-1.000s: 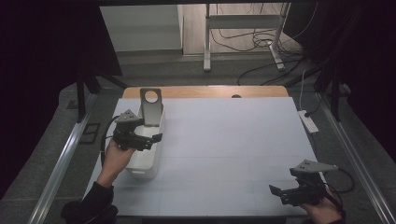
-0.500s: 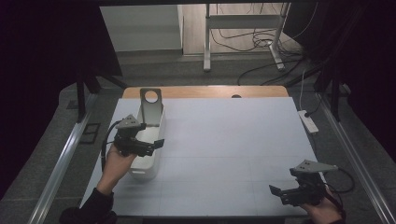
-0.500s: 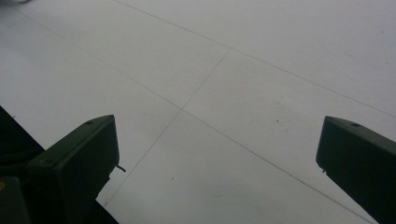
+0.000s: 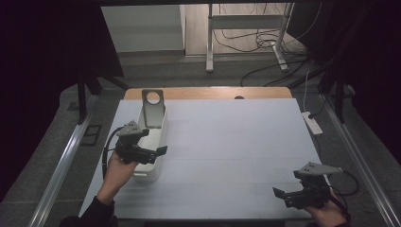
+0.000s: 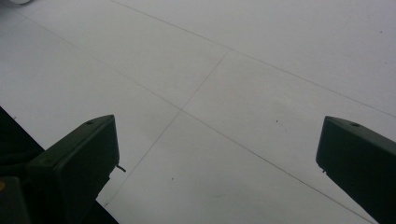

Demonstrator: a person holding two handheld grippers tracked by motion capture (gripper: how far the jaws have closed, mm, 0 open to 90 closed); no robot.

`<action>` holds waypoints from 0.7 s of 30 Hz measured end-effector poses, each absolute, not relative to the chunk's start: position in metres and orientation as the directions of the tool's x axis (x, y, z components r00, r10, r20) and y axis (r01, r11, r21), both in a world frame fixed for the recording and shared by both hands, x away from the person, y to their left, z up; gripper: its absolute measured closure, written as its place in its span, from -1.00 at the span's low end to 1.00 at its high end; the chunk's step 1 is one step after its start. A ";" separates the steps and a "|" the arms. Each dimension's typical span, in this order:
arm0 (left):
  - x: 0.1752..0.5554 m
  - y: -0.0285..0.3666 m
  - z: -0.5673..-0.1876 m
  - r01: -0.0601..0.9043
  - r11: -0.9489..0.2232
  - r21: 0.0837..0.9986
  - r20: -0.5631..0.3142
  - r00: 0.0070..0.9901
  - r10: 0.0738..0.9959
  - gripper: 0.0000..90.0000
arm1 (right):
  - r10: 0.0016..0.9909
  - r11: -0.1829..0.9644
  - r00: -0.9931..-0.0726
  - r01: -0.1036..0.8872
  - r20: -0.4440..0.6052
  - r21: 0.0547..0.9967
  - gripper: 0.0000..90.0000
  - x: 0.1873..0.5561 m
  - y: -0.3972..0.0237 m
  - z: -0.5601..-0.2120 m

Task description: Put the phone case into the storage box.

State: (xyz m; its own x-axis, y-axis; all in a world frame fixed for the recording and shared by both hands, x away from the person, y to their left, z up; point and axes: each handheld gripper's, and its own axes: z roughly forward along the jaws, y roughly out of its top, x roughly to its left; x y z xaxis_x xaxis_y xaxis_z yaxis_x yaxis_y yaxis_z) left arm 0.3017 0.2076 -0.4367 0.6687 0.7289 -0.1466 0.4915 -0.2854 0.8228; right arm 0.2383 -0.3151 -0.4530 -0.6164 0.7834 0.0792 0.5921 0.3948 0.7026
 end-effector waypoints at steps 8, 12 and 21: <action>0.295 0.207 -0.436 0.485 -0.277 0.829 -0.151 0.672 0.725 -1.00 | 0.784 0.394 -0.615 0.593 0.080 0.703 -1.00 0.238 -0.315 -0.453; 0.290 0.208 -0.436 0.482 -0.278 0.831 -0.147 0.672 0.725 -1.00 | 0.784 0.395 -0.616 0.593 0.079 0.702 -1.00 0.238 -0.315 -0.453; 0.281 0.209 -0.435 0.480 -0.279 0.832 -0.142 0.670 0.729 -1.00 | 0.784 0.397 -0.616 0.591 0.076 0.702 -1.00 0.238 -0.315 -0.453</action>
State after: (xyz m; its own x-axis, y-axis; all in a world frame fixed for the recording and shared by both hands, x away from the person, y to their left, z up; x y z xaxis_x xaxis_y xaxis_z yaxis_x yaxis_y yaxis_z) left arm 0.2806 0.2095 -0.4352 0.6697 0.7289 -0.1423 0.4800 -0.2786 0.8319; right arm 0.2378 -0.3146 -0.4530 -0.6164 0.7838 0.0762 0.5911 0.3965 0.7024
